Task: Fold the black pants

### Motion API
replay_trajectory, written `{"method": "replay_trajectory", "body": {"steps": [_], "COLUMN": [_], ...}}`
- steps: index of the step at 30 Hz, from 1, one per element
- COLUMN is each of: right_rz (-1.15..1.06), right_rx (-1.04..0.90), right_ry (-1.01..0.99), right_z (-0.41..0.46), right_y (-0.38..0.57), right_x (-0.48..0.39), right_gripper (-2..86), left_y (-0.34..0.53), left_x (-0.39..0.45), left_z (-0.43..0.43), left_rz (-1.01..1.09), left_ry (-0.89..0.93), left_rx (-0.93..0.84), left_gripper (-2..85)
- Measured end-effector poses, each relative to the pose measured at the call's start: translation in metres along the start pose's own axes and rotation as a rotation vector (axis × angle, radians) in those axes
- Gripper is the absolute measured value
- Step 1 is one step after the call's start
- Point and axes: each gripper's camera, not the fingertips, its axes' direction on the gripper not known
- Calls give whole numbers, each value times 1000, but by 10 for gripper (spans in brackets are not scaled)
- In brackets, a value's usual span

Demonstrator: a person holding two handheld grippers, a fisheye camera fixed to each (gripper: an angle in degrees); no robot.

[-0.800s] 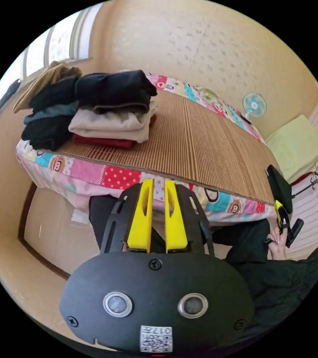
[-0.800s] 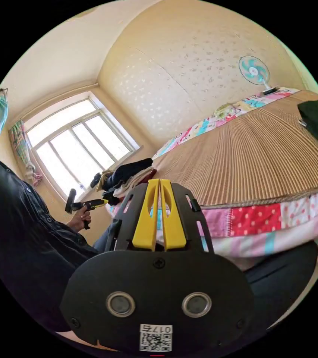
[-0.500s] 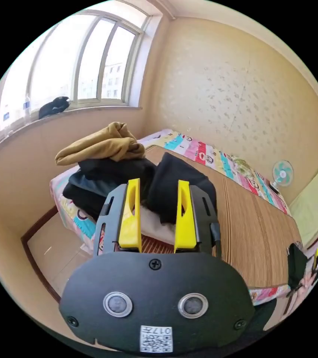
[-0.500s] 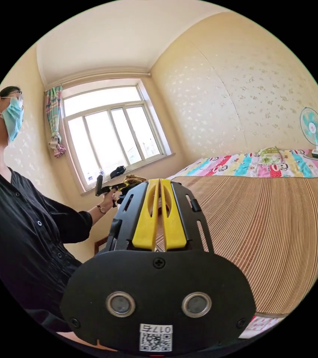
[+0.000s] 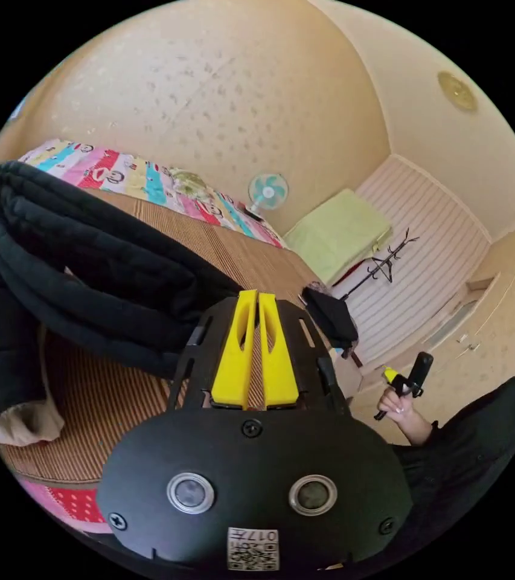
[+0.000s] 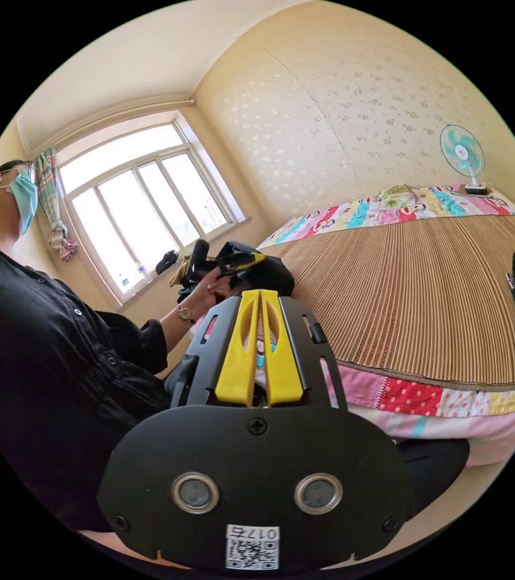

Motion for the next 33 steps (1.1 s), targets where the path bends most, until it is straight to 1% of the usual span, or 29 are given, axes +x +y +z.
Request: {"method": "replay_trajectory", "body": {"steps": [1, 2, 3, 4, 6, 8, 11, 13, 14, 15, 16, 17, 18, 20, 22, 24, 28, 30, 32, 33], "right_rz": [10, 32, 56, 61, 65, 74, 38, -2, -42, -89, -115, -163, -187, -188, -178, -70, 75, 87, 117, 188], "right_rx": [0, -12, -44, -65, -158, -218, -318, -397, -447, -495, -526, -619, -748, -854, -779, -688, -592, -535, -488, -468], "right_ry": [2, 6, 6, -1, -44, -50, -97, -130, -123, -95, -76, -3, 134, 248, 267, 221, 210, 223, 188, 128], "right_z": [6, 21, 37, 45, 80, 107, 171, 223, 261, 300, 320, 362, 404, 442, 434, 399, 326, 275, 239, 219], "right_y": [-2, -6, -10, -12, -20, -29, -59, -85, -100, -109, -111, -109, -97, -73, -61, -50, -13, 26, 56, 74], "right_x": [1, 3, 7, 9, 18, 28, 43, 46, 44, 41, 39, 37, 39, 44, 44, 57, 72, 64, 56, 56], "right_gripper": [9, 12, 16, 19, 38, 70, 116, 140, 153, 164, 164, 164, 150, 126, 105, 89, 80, 79, 80, 80], "left_y": [22, 35, 65, 96, 133, 153, 166, 170, 171, 172, 173, 174, 175, 178, 181, 182, 162, 148, 131, 119], "left_x": [18, 29, 55, 82, 110, 120, 109, 90, 85, 74, 65, 60, 52, 40, 28, 23, 24, 25, 18, 7], "left_z": [48, 68, 102, 121, 124, 109, 56, 7, -5, -29, -50, -60, -78, -98, -118, -126, -116, -111, -104, -96], "left_rz": [55, 59, 68, 124, 194, 224, 175, 93, 67, 10, -39, -62, -105, -182, -259, -285, -225, -184, -201, -256], "left_ry": [310, 392, 362, 233, 143, 130, 53, -20, -39, -80, -118, -136, -170, -200, -203, -215, -314, -300, -286, -292], "left_rx": [-109, -160, -276, -356, -397, -426, -376, -279, -249, -183, -110, -74, -8, 72, 169, 210, 152, 182, 217, 220], "left_gripper": [-9, -10, -10, -10, -10, -9, -9, -9, -9, -8, -6, -4, 1, 15, 43, 60, 100, 106, 111, 120]}}
